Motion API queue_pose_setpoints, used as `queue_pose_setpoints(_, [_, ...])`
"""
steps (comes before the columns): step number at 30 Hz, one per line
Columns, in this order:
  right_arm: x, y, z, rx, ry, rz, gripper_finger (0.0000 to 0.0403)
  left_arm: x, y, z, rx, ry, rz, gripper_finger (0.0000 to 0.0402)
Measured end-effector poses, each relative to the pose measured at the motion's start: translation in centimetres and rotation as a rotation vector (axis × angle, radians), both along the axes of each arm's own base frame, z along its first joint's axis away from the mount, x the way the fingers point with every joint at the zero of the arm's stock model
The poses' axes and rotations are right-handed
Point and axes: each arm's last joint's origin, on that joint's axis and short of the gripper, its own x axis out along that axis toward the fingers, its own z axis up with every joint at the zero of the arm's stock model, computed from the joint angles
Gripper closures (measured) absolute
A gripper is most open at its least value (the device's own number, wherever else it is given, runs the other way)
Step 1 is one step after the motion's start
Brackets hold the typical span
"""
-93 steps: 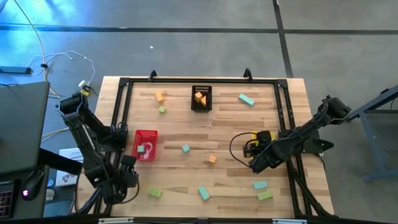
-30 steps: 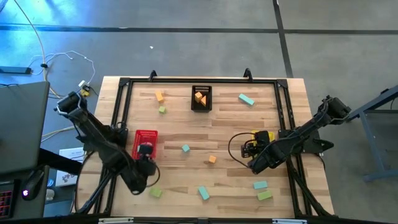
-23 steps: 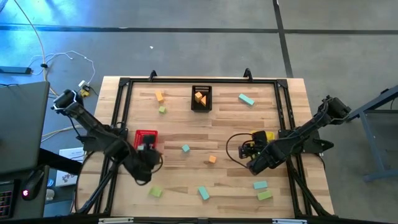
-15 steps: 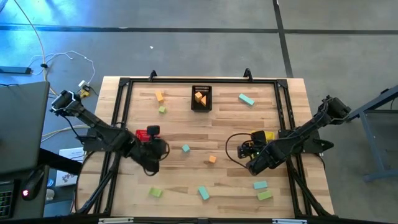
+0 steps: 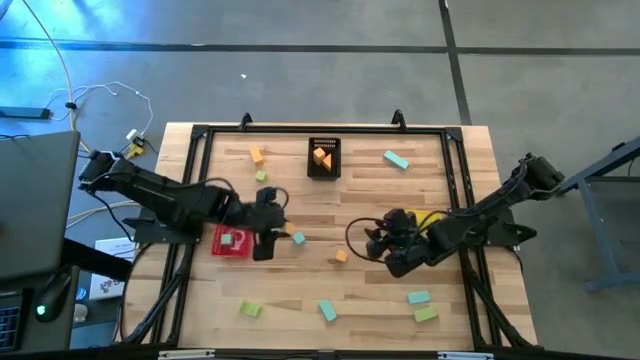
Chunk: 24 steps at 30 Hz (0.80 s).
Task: Sort & place blocks by color
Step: Put the yellow block into the black bin
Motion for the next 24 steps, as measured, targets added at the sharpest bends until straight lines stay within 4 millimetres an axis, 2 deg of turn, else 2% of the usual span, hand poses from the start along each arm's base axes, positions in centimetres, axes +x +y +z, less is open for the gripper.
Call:
queue_pose_setpoints(8, [2.3, -0.1, 1.7, -0.186, -0.066, 0.202, 0.0210, 0.9, 3.3, 0.7, -0.230, -0.102, -0.036, 0.0291])
queue_pose_setpoints(15, [3.6, -0.3, 3.2, -0.408, -0.086, 0.338, 0.0210, 1.1, 6.2, 1.4, -0.391, -0.196, 0.005, 0.0290])
queue_pose_setpoints(24, [4.8, -1.4, 4.9, -0.778, -0.019, 0.468, 0.0210, 1.6, 8.1, 2.9, -0.544, -0.371, 0.046, 0.0290])
